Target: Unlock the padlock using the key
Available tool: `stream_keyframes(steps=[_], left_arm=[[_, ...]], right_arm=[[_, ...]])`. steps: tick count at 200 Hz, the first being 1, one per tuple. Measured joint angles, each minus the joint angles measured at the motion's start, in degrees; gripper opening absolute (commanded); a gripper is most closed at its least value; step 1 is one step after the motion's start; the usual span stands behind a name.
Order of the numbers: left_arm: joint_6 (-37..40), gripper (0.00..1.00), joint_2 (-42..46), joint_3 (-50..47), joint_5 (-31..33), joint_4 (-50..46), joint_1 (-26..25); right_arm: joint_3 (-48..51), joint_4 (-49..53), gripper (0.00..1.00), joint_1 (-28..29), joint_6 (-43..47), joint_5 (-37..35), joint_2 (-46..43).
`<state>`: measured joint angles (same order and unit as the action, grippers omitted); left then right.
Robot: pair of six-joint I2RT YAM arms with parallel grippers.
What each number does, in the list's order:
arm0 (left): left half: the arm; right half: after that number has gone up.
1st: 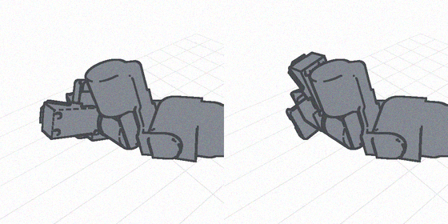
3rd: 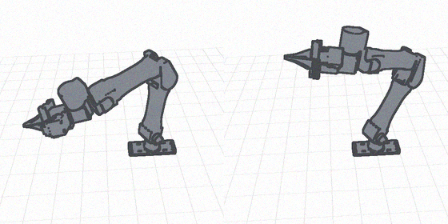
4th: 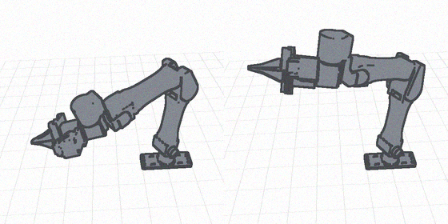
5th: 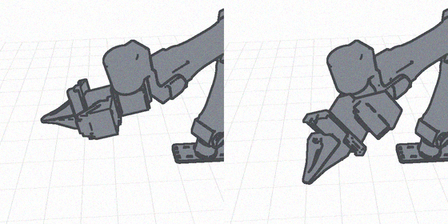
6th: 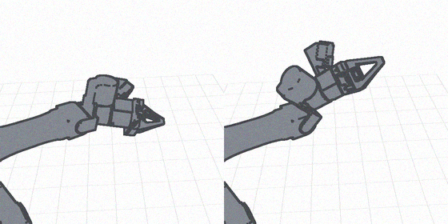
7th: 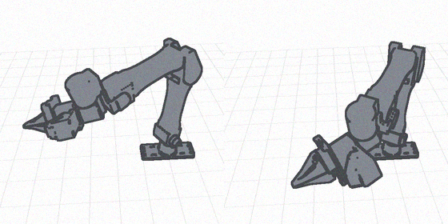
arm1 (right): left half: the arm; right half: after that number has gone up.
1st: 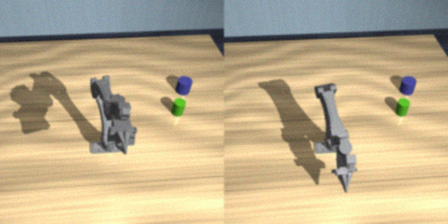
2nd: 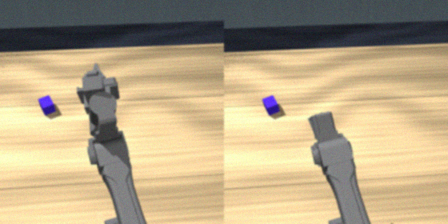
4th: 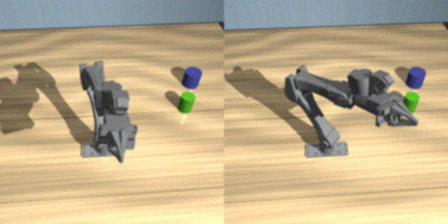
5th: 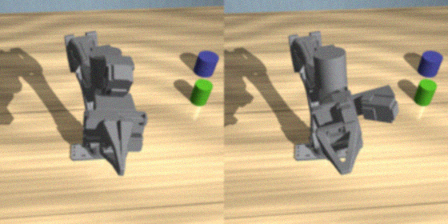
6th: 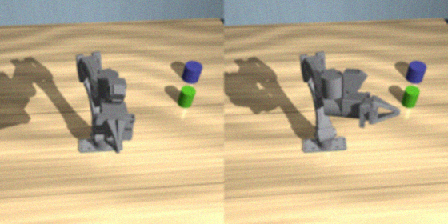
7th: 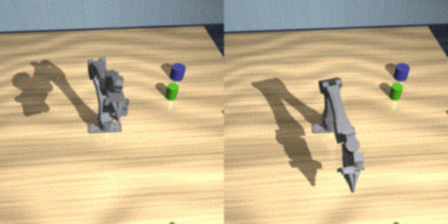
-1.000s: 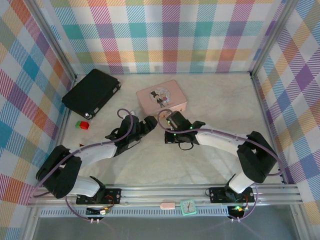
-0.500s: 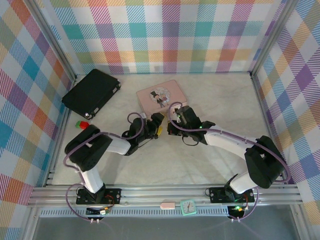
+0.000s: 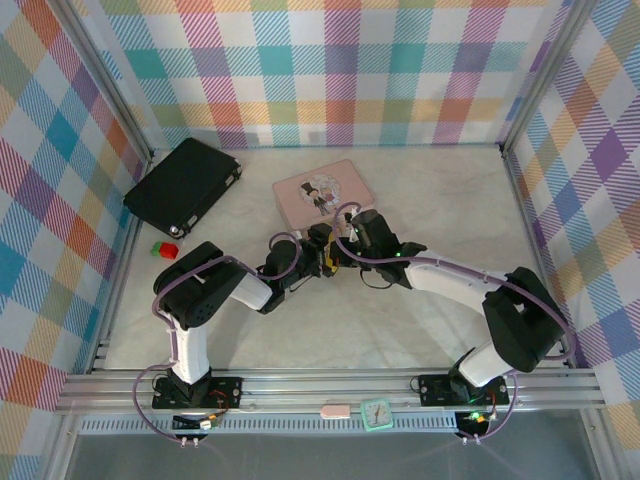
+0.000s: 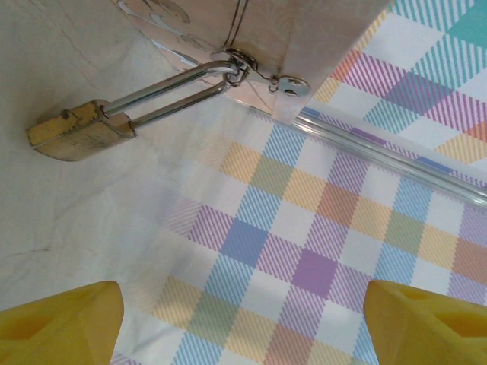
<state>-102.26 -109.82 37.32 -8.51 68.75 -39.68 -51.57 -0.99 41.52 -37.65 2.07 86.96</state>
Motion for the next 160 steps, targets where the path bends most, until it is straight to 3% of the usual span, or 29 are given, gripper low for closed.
stream_keyframes(steps=[43, 82, 160], left_arm=[[-1.4, 0.76, 0.0, 0.1, 0.0, 0.6, 0.0], [-2.1, 0.62, 0.0, 0.1, 0.2, 0.6, 0.0], [-2.1, 0.50, 0.0, 0.1, 0.2, 0.7, 0.0]], right_arm=[[0.0, -0.4, 0.00, 0.0, 1.0, -0.1, 0.0], [0.4, -0.4, 0.00, 0.0, 1.2, -0.1, -0.1], [2.6, -0.2, 0.00, -0.4, 1.3, -1.2, -3.0]])
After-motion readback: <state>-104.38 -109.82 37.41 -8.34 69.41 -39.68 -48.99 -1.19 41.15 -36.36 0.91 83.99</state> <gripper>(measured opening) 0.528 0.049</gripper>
